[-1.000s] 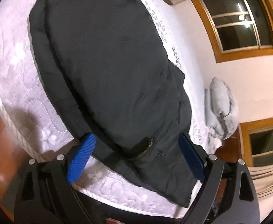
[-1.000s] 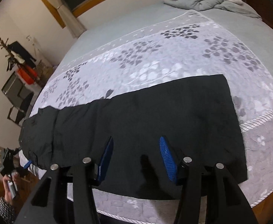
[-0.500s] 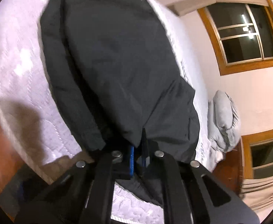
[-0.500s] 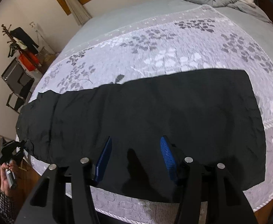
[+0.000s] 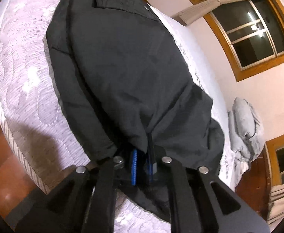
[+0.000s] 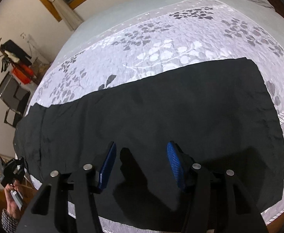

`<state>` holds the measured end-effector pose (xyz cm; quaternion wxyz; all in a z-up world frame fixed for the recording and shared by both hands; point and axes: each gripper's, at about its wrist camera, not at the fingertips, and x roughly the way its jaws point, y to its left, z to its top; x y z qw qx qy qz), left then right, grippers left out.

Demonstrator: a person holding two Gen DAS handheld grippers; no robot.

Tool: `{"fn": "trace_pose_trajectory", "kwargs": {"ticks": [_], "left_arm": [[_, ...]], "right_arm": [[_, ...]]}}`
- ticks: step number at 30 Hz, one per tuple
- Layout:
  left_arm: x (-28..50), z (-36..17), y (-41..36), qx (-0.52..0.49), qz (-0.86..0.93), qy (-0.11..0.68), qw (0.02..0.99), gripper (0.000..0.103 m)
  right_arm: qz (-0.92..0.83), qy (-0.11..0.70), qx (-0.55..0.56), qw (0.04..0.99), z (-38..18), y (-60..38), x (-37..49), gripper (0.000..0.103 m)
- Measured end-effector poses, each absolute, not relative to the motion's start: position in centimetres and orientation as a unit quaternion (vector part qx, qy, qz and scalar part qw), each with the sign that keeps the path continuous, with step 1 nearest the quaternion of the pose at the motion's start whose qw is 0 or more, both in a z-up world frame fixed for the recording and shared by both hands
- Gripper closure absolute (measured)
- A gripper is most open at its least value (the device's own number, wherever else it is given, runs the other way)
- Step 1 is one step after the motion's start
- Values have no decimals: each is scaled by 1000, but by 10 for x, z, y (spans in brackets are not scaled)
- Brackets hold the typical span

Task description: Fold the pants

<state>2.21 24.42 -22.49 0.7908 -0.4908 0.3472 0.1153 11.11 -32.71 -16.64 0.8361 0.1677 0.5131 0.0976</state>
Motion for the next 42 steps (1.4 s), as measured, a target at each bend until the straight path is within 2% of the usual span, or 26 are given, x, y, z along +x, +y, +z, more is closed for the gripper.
{"fn": "trace_pose_trajectory", "kwargs": {"ticks": [2,4,6,8,13,15,16,17,18,21,26,31,34,36,38,39,42], "left_arm": [[15,-223,256,-512,111,338,782,88],[10,-217,270,-514,120,329,783,80],[2,-208,282,-508,146,313,789,64],[0,-198,300,-501,159,298,797,57],[17,-201,339,-503,154,307,793,57],[20,-203,352,-509,158,304,789,58],[22,-203,354,-509,161,302,790,68],[24,-203,358,-502,170,305,791,85],[24,-203,360,-497,174,308,792,91],[18,-202,361,-493,184,300,796,96],[-9,-188,346,-456,245,261,815,97],[-16,-192,331,-426,275,271,818,97],[-12,-184,324,-405,281,281,824,88],[-12,-178,317,-413,273,285,821,62],[-14,-170,298,-403,269,296,823,47],[-15,-168,288,-397,265,299,826,42],[-20,-165,245,-389,230,327,830,37]], "right_arm": [[92,512,168,837,-169,-334,110,41],[89,514,176,835,-173,-338,111,41],[88,513,184,834,-176,-340,111,41],[87,513,177,836,-177,-338,111,41],[83,516,139,841,-179,-328,111,41],[82,517,130,842,-178,-326,110,41],[82,518,128,842,-178,-326,111,41],[82,520,128,841,-179,-326,111,40],[81,521,131,840,-179,-327,112,40],[79,522,133,839,-179,-326,113,40],[79,521,130,840,-179,-324,117,40],[81,520,130,840,-181,-324,123,37],[83,518,138,840,-176,-328,121,38],[79,510,161,841,-168,-337,112,38],[83,504,183,840,-161,-343,102,38],[85,502,192,839,-157,-345,95,38],[93,502,200,836,-149,-345,68,38]]}}
